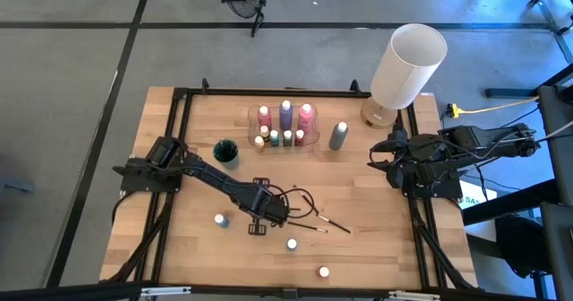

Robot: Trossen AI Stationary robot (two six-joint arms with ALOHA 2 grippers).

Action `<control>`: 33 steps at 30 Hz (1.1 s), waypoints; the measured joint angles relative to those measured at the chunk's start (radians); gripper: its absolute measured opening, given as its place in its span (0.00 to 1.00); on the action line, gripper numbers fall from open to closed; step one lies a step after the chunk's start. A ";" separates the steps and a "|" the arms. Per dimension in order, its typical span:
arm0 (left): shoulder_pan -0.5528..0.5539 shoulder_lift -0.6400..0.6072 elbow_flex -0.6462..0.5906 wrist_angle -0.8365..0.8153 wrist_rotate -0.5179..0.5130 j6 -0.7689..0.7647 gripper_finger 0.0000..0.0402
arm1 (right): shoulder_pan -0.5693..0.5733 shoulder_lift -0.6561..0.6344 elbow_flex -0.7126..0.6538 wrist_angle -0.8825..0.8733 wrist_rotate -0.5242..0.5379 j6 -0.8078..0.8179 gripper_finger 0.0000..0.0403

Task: Pick & Place Paint Supplies
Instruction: Put the black paint brush into the green cup

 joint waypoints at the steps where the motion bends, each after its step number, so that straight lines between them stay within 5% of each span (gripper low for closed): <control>1: 0.000 0.000 0.000 0.000 -0.001 0.000 0.00 | 0.000 0.000 0.000 0.000 0.000 0.000 0.60; 18: 0.000 -0.003 0.008 -0.014 -0.011 0.000 0.00 | 0.000 0.000 0.000 0.000 0.003 0.000 0.60; 33: -0.025 -0.005 0.246 -0.359 -0.179 -0.020 0.00 | 0.000 0.000 0.000 -0.014 0.003 0.000 0.60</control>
